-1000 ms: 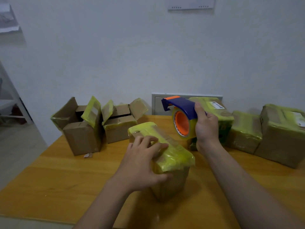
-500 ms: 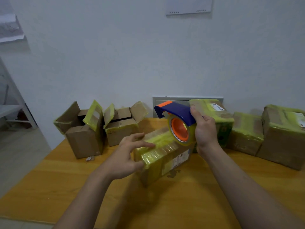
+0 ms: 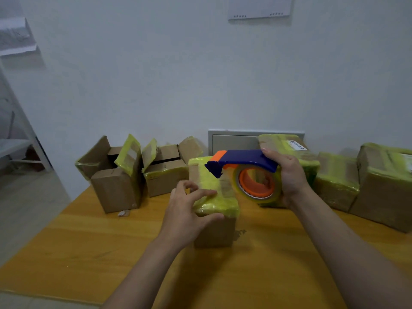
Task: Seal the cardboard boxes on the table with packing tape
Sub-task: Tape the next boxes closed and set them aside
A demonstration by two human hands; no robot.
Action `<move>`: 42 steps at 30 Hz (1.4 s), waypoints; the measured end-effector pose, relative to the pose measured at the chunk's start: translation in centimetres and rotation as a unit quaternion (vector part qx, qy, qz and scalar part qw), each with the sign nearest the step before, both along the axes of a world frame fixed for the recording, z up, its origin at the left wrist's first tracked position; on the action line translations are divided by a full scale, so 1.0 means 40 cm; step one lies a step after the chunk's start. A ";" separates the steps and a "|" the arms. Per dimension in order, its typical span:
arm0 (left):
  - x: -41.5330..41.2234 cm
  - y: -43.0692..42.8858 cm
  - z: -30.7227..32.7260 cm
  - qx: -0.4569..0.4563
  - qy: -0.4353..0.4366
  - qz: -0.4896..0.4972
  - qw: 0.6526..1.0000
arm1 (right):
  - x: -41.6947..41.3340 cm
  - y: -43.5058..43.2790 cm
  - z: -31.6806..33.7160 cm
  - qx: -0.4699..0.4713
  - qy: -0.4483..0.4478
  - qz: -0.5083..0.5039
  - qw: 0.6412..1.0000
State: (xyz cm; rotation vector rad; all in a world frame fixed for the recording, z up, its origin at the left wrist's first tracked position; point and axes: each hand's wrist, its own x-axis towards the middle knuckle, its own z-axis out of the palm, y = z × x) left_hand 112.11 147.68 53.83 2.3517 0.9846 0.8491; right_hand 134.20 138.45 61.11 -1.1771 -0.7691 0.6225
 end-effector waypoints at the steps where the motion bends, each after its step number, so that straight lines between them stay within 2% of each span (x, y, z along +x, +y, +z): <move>1: 0.007 0.000 0.000 -0.001 -0.003 -0.004 1.000 | 0.012 -0.007 0.004 -0.006 0.011 0.011 1.000; 7: 0.006 0.000 0.029 -0.043 -0.001 -0.020 0.999 | 0.051 -0.041 0.025 -0.044 0.057 0.086 0.994; 9: -0.005 0.012 0.054 -0.079 -0.087 -0.029 0.993 | 0.054 -0.044 0.026 -0.043 0.053 0.096 0.993; 11: -0.010 0.020 0.093 -0.171 -0.200 -0.023 0.964 | 0.050 -0.041 0.025 -0.035 0.030 0.118 0.992; 14: -0.003 0.025 0.150 -0.353 -0.276 -0.047 0.893 | 0.040 -0.022 0.019 -0.016 -0.001 0.149 0.989; 16: 0.004 0.020 0.174 -0.460 -0.318 -0.084 0.825 | 0.030 -0.012 0.022 0.005 -0.006 0.177 0.984; 18: 0.006 0.008 0.185 -0.545 -0.374 -0.116 0.742 | 0.022 -0.005 0.029 0.027 -0.010 0.196 0.980; 20: 0.005 -0.002 0.183 -0.612 -0.429 -0.149 0.647 | 0.016 -0.001 0.036 0.046 -0.015 0.213 0.976; 21: 0.004 -0.006 0.179 -0.633 -0.445 -0.166 0.611 | 0.015 0.001 0.038 0.054 -0.014 0.220 0.974; 22: 0.004 -0.011 0.174 -0.645 -0.452 -0.178 0.590 | 0.013 0.001 0.040 0.058 -0.013 0.227 0.972; 23: 0.004 -0.012 0.165 -0.649 -0.453 -0.184 0.583 | 0.010 -0.001 0.043 0.059 -0.014 0.233 0.971; 24: 0.005 -0.014 0.161 -0.647 -0.449 -0.185 0.588 | 0.010 -0.003 0.043 0.060 -0.017 0.237 0.970; 25: 0.005 -0.017 0.161 -0.636 -0.440 -0.178 0.609 | 0.011 -0.005 0.042 0.059 -0.021 0.239 0.969; 29: -0.001 -0.002 0.171 -0.525 -0.370 -0.102 0.759 | 0.025 -0.025 0.043 0.046 -0.051 0.228 0.971; 31: -0.003 0.008 0.170 -0.482 -0.331 -0.090 0.806 | 0.030 -0.039 0.045 0.037 -0.053 0.227 0.972; 38: -0.001 -0.001 0.165 -0.409 -0.286 -0.036 0.866 | 0.047 -0.077 0.042 -0.017 -0.099 0.234 0.967; 42: 0.000 -0.017 0.154 -0.371 -0.275 -0.012 0.887 | 0.045 -0.095 0.022 -0.042 -0.114 0.218 0.968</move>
